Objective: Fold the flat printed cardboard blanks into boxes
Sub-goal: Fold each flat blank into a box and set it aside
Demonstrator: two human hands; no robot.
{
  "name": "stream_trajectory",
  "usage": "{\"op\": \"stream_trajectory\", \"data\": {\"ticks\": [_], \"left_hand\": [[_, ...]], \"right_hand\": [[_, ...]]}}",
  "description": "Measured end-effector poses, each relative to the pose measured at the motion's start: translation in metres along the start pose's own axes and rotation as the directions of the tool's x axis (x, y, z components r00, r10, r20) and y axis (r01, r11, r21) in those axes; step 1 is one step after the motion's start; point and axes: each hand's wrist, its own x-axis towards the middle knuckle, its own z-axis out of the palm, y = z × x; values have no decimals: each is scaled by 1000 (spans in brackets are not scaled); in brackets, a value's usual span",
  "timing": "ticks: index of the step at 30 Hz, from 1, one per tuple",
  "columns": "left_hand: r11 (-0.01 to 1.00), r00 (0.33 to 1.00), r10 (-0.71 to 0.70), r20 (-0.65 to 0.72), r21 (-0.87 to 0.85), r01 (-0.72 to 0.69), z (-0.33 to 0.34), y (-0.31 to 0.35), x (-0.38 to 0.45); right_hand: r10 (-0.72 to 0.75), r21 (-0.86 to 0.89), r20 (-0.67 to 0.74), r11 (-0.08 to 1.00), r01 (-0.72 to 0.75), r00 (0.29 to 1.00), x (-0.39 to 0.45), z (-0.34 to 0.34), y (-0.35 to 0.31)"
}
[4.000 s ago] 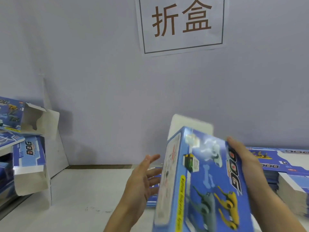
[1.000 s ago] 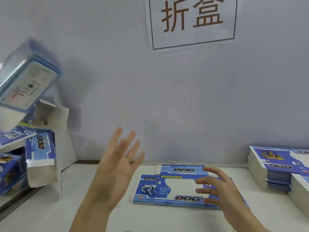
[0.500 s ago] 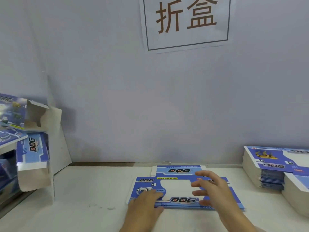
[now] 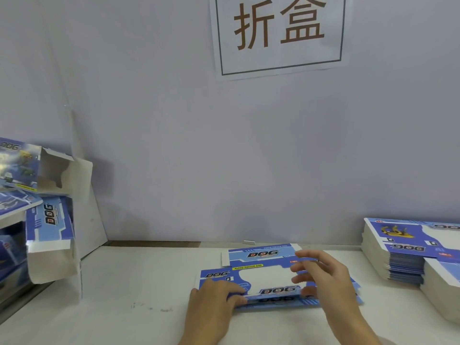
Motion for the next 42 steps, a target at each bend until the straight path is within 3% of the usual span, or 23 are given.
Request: {"op": "stream_trajectory", "data": {"ticks": [4, 6, 9, 13, 15, 18, 20, 22, 25, 27, 31, 35, 37, 40, 42], "left_hand": [[991, 951, 98, -293, 114, -67, -8, 1, -3], [995, 916, 95, -389, 61, -77, -13, 5, -8], [994, 884, 1, -467, -94, -50, -19, 7, -11], [979, 887, 73, -457, -135, -151, -29, 15, -15], [970, 869, 155, -470, -93, -223, -32, 22, -15], [932, 827, 264, -496, -89, -351, -44, 36, -15], [901, 872, 327, -365, -157, -404, -47, 42, -16], [900, 924, 333, -190, -226, -371, -49, 48, -18], [913, 955, 295, 30, -302, -273, -40, 53, -18], [919, 955, 286, 82, -307, -248, -35, 55, -18], [867, 973, 165, -164, -447, -222, -39, 47, -14], [735, 896, -58, -441, -626, -260, -52, 38, -10], [676, 890, -139, -435, -698, -236, -63, 33, -10], [555, 914, -125, -386, -791, -258, -80, 29, -13], [638, 884, -20, -468, -687, -349, -91, 33, -17]], "right_hand": [[-57, 93, 72, 994, 51, 996, -4, -1, -3], [-49, 59, 133, 997, 41, 990, -5, 0, -6], [30, -70, 221, 997, -15, 975, -6, 7, -9], [107, -156, 225, 985, -73, 969, -6, 19, -12], [148, -72, 244, 988, -134, 958, -6, 23, -16], [230, 221, 295, 928, -301, 927, -7, 25, -21], [218, 363, 274, 878, -311, 937, -6, 24, -22], [197, 378, 185, 890, -254, 963, -4, 24, -19], [169, 131, -40, 978, -163, 985, -2, 23, -14], [128, 6, -100, 992, -128, 987, -1, 20, -13], [9, -40, -93, 999, -13, 996, -1, 13, -22], [-104, 45, -12, 993, 104, 995, -5, 11, -38], [-214, 31, -15, 976, 215, 977, -7, 7, -46], [-379, 36, -19, 925, 379, 925, -8, -1, -62], [-445, 51, 15, 895, 444, 895, -10, -5, -70]]}}
